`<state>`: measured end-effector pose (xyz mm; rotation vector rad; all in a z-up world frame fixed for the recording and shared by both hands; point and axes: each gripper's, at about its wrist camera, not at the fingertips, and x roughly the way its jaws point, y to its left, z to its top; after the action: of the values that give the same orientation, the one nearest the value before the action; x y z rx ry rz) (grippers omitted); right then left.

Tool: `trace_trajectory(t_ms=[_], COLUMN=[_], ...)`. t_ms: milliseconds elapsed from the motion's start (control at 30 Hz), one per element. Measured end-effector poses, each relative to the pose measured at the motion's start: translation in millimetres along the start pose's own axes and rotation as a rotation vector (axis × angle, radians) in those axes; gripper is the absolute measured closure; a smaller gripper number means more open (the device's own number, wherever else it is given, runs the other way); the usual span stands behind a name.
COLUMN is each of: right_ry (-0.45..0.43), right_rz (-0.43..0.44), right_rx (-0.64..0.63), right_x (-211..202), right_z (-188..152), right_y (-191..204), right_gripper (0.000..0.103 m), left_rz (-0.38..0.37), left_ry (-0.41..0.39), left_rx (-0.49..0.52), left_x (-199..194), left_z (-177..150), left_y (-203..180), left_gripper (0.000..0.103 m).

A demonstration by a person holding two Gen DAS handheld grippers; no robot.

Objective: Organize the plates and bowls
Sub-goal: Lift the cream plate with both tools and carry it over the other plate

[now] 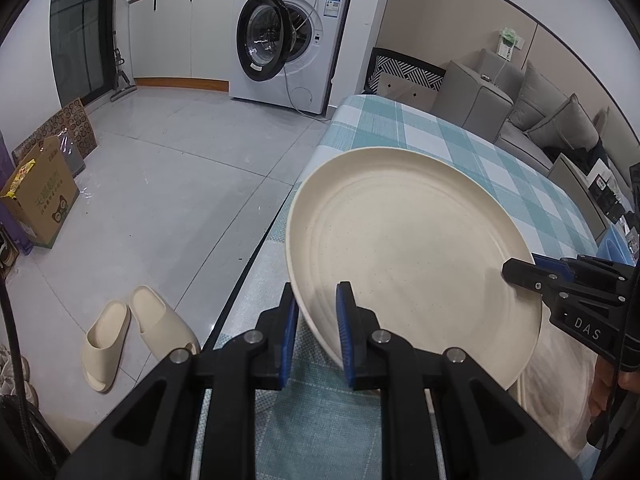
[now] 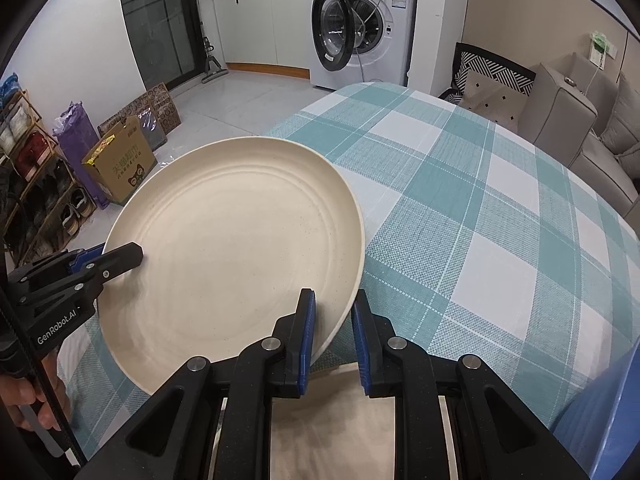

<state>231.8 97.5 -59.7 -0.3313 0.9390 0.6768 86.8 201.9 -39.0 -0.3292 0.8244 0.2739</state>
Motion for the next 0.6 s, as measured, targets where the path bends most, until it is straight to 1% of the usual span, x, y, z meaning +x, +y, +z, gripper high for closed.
trace_trajectory(t_ms=[300, 600], right_ry=[-0.019, -0.042], right_rz=[0.026, 0.006], right_rx=[0.046, 0.066], right_x=[-19, -44], right_z=[-5, -13], right_y=[-15, -30], right_gripper=[0.084, 0.084], left_rz=[-0.020, -0.040], left_ry=[-0.021, -0.015], left_rx=[0.034, 0.088], left_x=[-15, -20], left_z=[1, -1], left_y=[-15, -36], left_gripper=[0.086, 0.085])
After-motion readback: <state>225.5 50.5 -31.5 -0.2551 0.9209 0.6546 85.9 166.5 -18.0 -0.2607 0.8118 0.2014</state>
